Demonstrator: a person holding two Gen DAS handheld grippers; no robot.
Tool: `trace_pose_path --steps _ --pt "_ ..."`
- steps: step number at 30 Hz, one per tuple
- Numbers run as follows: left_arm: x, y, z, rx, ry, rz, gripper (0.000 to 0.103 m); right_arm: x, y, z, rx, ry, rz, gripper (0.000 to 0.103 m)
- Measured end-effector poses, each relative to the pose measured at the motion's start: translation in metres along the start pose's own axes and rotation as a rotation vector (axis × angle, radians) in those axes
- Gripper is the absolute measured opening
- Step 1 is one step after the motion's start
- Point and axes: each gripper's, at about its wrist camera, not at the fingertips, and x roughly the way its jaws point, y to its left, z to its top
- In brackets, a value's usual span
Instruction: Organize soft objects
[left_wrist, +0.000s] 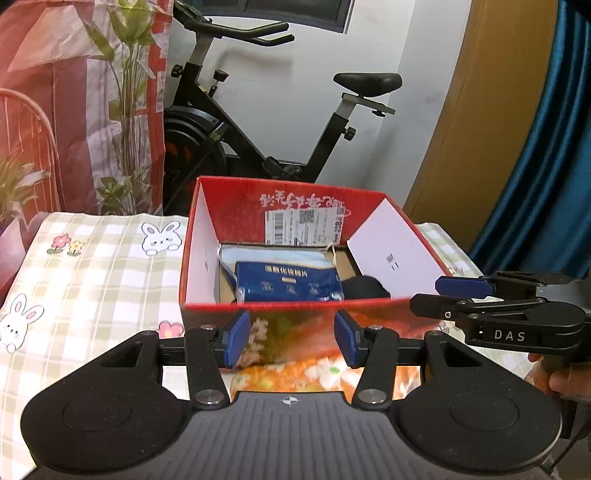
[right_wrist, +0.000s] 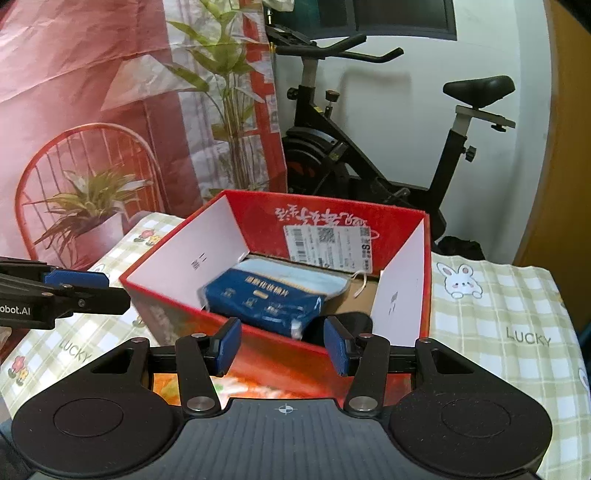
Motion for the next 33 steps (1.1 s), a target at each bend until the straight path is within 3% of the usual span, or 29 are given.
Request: trace_pose_path --steps 23,33 --pt "0.004 0.019 -0.063 -0.059 0.092 -0.017 0.053 -0.004 -0.008 -0.07 0.089 0.056 0.003 0.046" --pt "0.023 0.008 -0.082 -0.092 0.121 -0.124 0.053 0.005 -0.005 -0.096 0.131 0.087 0.021 0.047"
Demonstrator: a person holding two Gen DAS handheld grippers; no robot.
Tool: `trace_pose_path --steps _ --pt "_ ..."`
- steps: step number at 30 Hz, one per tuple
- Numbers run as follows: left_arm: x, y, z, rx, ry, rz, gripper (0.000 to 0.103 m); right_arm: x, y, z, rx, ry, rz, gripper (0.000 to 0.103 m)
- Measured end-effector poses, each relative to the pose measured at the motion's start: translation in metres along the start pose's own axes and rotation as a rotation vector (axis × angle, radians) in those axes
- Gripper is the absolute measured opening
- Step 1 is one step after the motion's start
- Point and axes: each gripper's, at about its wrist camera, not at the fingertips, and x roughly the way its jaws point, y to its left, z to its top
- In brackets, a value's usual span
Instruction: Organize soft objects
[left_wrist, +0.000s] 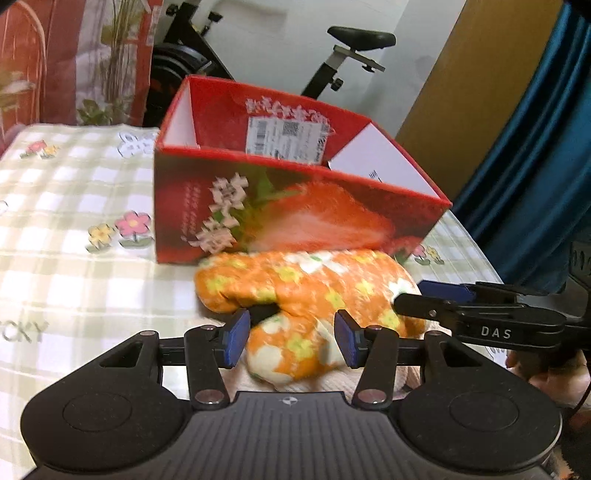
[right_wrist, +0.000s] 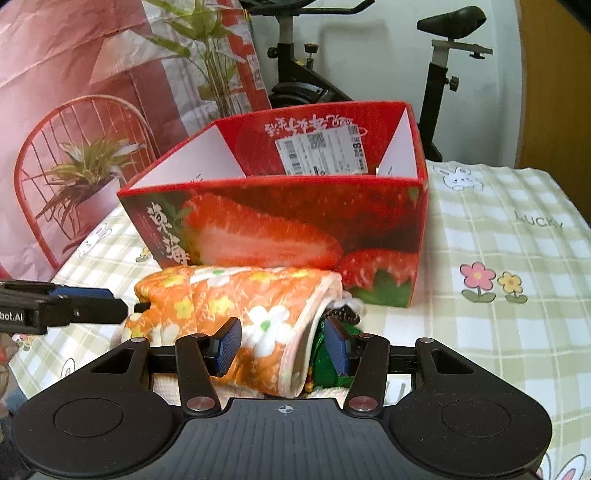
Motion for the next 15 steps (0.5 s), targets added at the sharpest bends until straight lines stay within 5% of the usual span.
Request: trace_pose_path --steps 11,15 --pt "0.006 0.027 0.011 -0.065 -0.018 0.063 0.053 0.006 -0.001 0.002 0.024 -0.03 -0.003 0.05" --pt "0.014 0.042 0.016 -0.153 0.002 0.029 0.053 0.011 0.0 0.004 0.043 -0.039 -0.001 0.051"
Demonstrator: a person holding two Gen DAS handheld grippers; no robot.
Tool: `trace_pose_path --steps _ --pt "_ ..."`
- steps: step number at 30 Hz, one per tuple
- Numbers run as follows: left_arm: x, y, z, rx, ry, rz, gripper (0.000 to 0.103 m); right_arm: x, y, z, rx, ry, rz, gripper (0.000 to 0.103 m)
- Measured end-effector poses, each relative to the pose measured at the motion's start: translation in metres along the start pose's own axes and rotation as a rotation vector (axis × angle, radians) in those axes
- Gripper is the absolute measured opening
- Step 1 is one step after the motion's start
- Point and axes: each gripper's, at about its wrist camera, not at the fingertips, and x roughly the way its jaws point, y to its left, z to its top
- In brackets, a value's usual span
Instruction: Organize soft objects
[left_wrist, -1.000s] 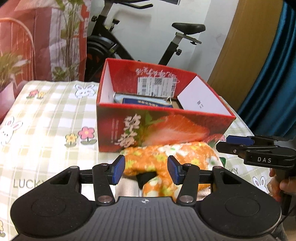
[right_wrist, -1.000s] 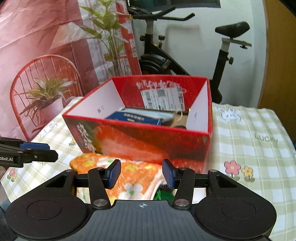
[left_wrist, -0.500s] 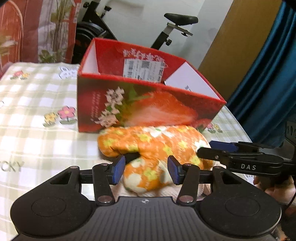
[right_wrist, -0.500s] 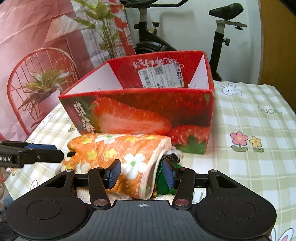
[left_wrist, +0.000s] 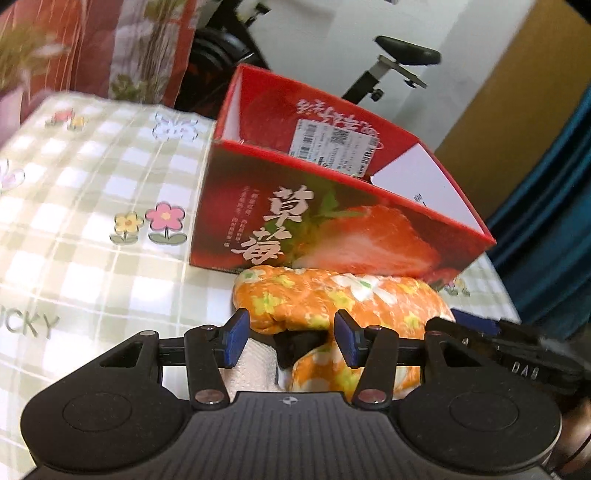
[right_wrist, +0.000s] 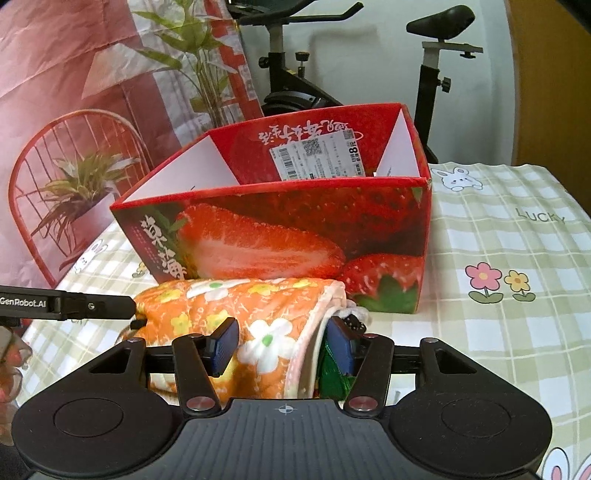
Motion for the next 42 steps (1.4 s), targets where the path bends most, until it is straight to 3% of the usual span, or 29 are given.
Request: trace_pose_path --steps 11,24,25,29,31,37,39,42 --pt "0.017 0.015 0.006 -0.136 0.0 -0.045 0.055 0.005 -0.002 -0.007 0.068 -0.021 0.005 0.053" --pt "0.04 0.039 0.002 -0.325 0.009 -0.073 0.054 0.008 0.0 -0.01 0.062 -0.022 0.005 0.053" --pt "0.04 0.039 0.002 -0.322 0.006 -0.071 0.053 0.008 0.0 -0.009 0.063 -0.021 0.005 0.053" --pt "0.031 0.031 0.005 -0.26 -0.011 -0.044 0.029 0.008 -0.002 -0.009 0.071 -0.019 0.013 0.053" --pt "0.022 0.022 0.008 -0.194 -0.033 -0.029 0.026 0.006 -0.003 -0.009 0.083 -0.02 0.014 0.05" --pt "-0.014 -0.011 0.003 -0.026 -0.144 0.0 0.023 -0.007 0.0 -0.01 0.102 -0.054 -0.001 0.032" --pt "-0.023 -0.018 -0.002 0.002 -0.169 0.009 0.022 -0.012 0.0 -0.01 0.104 -0.065 0.002 0.016" --pt "-0.032 -0.026 -0.01 0.037 -0.186 0.026 0.022 -0.019 0.004 -0.011 0.086 -0.087 0.014 0.012"
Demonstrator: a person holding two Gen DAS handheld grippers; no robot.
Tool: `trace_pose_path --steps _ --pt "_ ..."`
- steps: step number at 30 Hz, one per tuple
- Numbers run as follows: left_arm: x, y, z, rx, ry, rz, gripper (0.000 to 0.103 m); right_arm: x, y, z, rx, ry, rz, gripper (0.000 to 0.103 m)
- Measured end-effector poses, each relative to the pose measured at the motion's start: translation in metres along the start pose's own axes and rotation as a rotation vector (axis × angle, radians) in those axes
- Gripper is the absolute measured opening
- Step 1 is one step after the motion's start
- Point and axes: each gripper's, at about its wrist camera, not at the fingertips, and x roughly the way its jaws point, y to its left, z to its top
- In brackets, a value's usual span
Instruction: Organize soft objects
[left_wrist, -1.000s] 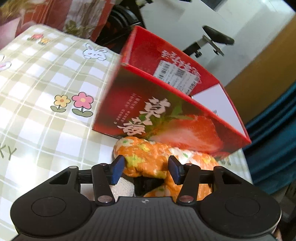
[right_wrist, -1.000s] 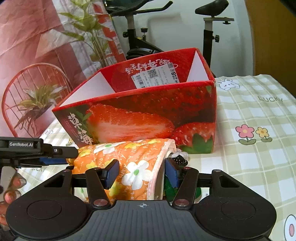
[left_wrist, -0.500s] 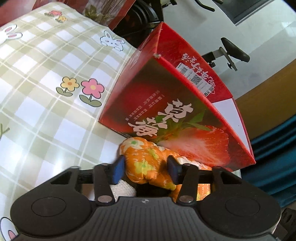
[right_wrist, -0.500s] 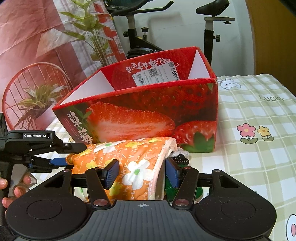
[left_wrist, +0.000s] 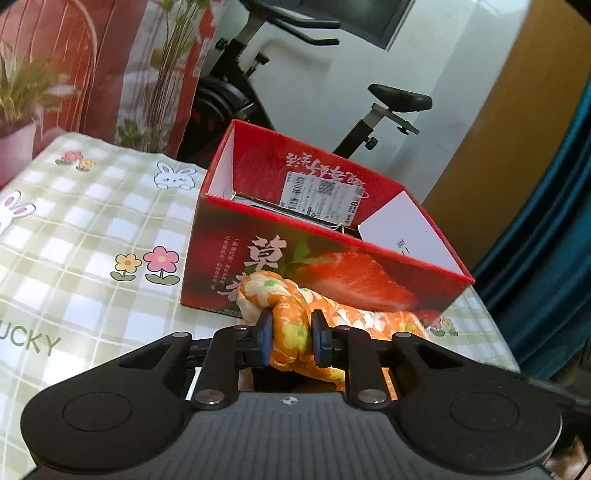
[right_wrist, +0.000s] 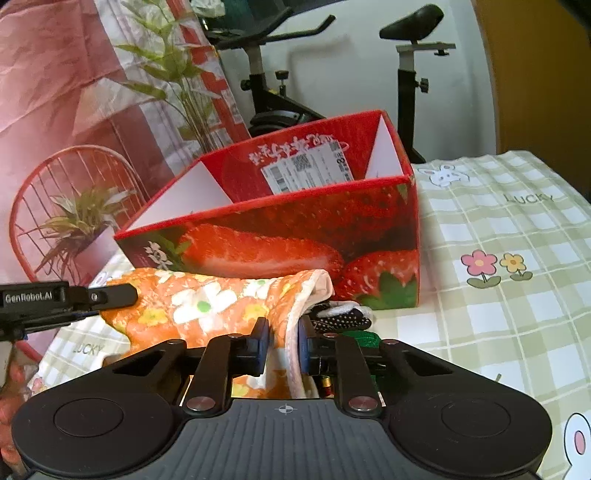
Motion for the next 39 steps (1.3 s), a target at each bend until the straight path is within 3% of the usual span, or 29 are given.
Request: trace_pose_path --steps 7,21,31,39 --pt "-0.002 0.0 -0.019 0.033 0.029 0.038 0.022 -0.005 0.016 -0.006 -0.069 0.0 0.034 0.009" --pt "0.002 0.006 -0.034 0.017 0.06 0.059 0.022 -0.001 0.011 -0.015 -0.048 0.031 0.022 0.01" --pt "-0.009 0.001 -0.031 0.035 0.019 0.056 0.021 -0.013 0.018 -0.008 -0.069 -0.016 0.046 0.007" --pt "-0.033 -0.01 -0.015 0.073 -0.074 0.042 0.021 -0.033 0.025 0.009 -0.094 -0.089 0.059 0.007"
